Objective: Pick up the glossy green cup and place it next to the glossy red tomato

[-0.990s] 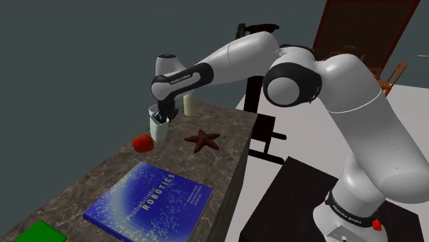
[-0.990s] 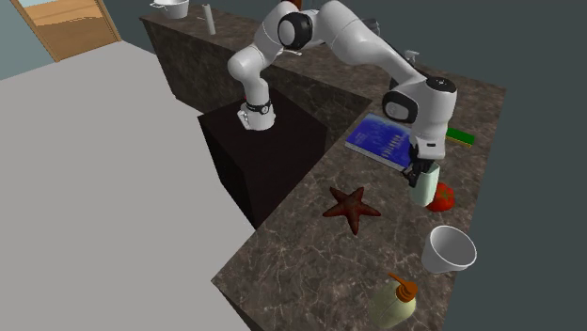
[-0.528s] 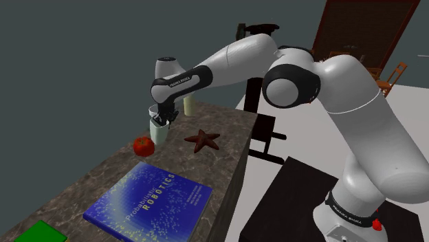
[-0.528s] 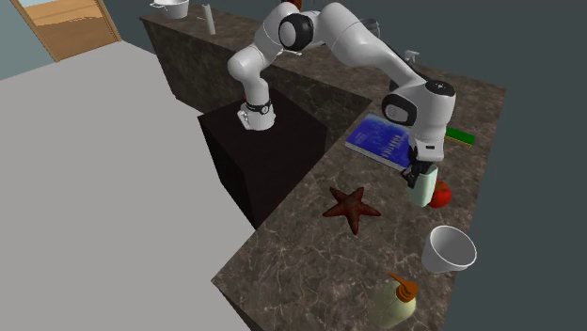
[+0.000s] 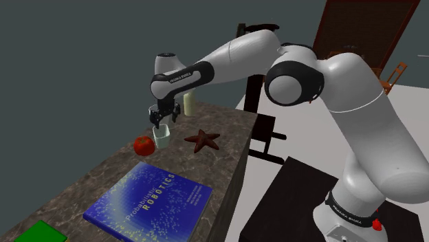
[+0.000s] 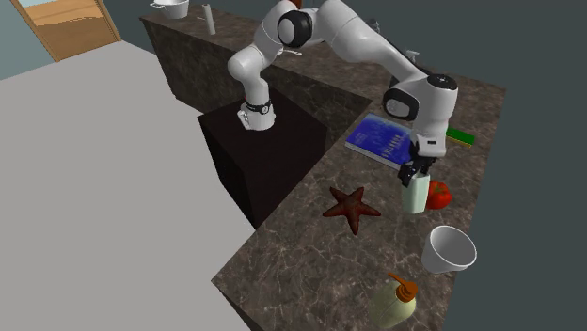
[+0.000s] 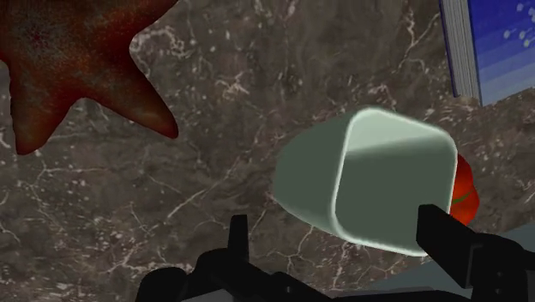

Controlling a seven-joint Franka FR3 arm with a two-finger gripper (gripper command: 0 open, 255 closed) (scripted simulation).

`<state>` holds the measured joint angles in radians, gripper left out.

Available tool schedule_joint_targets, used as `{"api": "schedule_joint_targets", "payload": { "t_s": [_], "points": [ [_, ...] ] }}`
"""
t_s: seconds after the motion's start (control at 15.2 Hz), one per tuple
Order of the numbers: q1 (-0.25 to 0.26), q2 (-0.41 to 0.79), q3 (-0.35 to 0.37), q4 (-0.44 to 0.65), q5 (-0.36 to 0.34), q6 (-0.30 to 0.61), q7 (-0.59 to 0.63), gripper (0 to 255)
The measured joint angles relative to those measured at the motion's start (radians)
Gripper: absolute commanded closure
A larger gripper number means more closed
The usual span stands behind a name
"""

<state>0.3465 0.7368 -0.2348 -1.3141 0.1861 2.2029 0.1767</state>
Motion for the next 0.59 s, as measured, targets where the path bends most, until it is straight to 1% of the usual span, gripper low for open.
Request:
{"api": "schedule_joint_targets", "payload": {
  "t_s": [0.07, 0.2, 0.59],
  "points": [
    [0.002, -0.011, -0.002, 0.012, -0.003, -0.022, 0.004, 0],
    [0.007, -0.047, -0.007, -0.004, -0.009, -0.042, 0.005, 0],
    [0.006, -0.055, -0.008, -0.007, -0.010, -0.048, 0.003, 0]
  ]
}}
